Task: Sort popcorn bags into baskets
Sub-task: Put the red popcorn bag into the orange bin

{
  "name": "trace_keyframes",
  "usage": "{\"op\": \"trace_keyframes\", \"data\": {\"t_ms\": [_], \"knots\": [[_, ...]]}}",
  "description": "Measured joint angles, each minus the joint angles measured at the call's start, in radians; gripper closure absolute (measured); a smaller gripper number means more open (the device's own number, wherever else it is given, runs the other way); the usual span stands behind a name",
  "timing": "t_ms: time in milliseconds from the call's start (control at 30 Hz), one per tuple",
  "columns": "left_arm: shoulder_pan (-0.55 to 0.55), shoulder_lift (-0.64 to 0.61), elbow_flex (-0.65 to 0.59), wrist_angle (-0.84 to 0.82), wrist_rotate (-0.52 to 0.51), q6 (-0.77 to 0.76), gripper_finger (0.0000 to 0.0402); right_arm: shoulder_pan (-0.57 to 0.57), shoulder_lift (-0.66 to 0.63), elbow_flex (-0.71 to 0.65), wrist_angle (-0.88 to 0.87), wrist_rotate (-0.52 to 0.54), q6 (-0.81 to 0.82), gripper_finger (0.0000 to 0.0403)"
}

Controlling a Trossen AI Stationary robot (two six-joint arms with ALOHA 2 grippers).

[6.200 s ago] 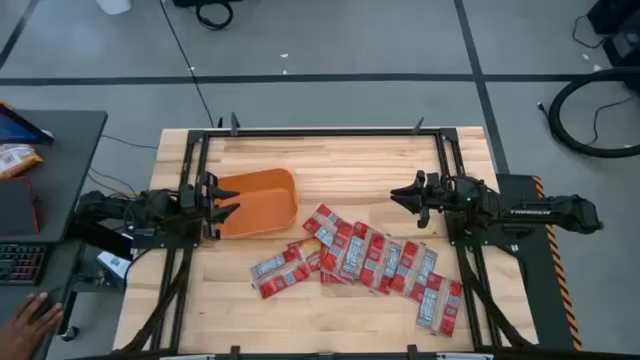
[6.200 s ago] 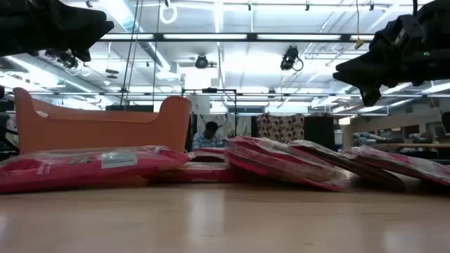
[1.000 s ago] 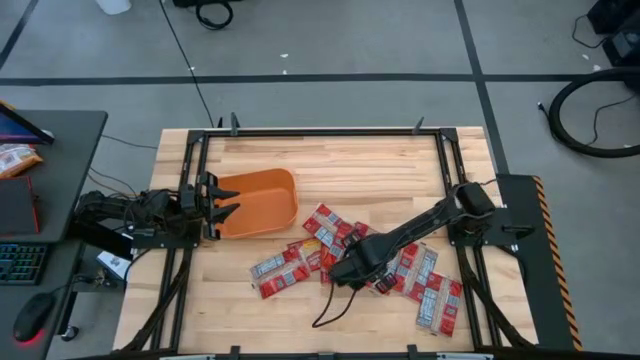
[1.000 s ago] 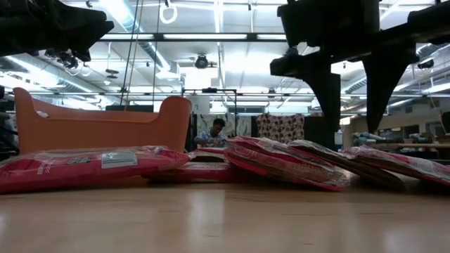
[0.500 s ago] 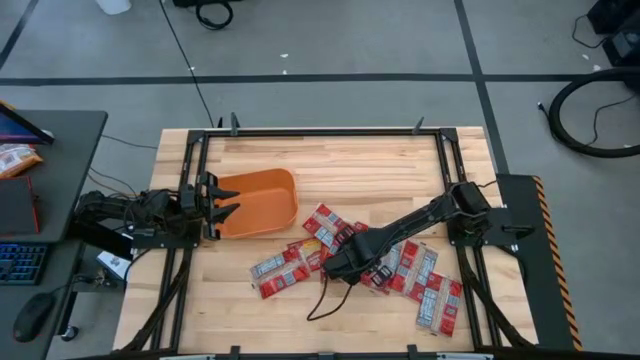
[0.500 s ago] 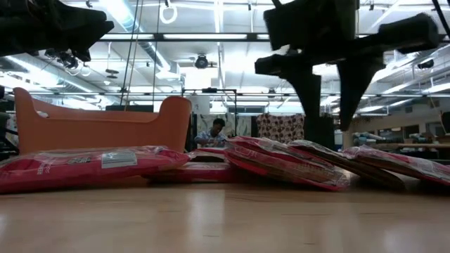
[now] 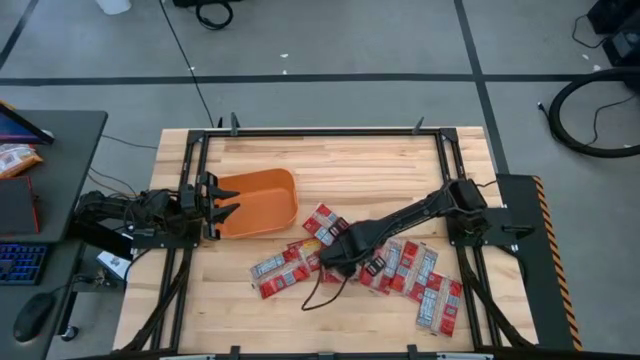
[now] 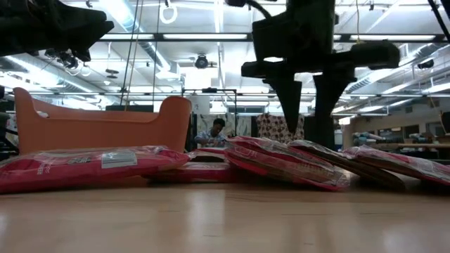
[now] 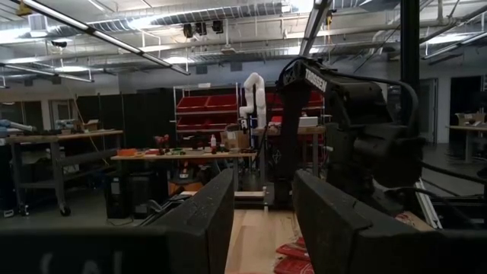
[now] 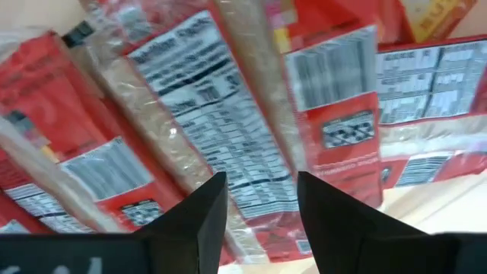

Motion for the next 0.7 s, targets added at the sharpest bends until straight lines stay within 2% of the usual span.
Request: {"op": "trace_keyframes", "data": {"t_ms": [233, 367, 467, 700], "knots": [[0.0, 0.0, 0.0, 0.0, 0.0, 0.0, 0.026, -0.049, 0.0, -0.031, 0.054, -0.11, -0.05, 0.0238], [0.0, 0.0, 0.0, 0.0, 0.0, 0.0, 0.026, -0.066, -0.001, -0.081, 0.084, -0.121, -0.088, 0.0239], [0.0, 0.0, 0.0, 0.0, 0.0, 0.0, 0.026, -0.066, -0.002, -0.112, 0.11, -0.069, -0.101, 0.0246], [0.0, 0.0, 0.0, 0.0, 0.0, 0.0, 0.026, -0.066, -0.006, -0.143, 0.164, -0.048, -0.104, 0.0326]]}}
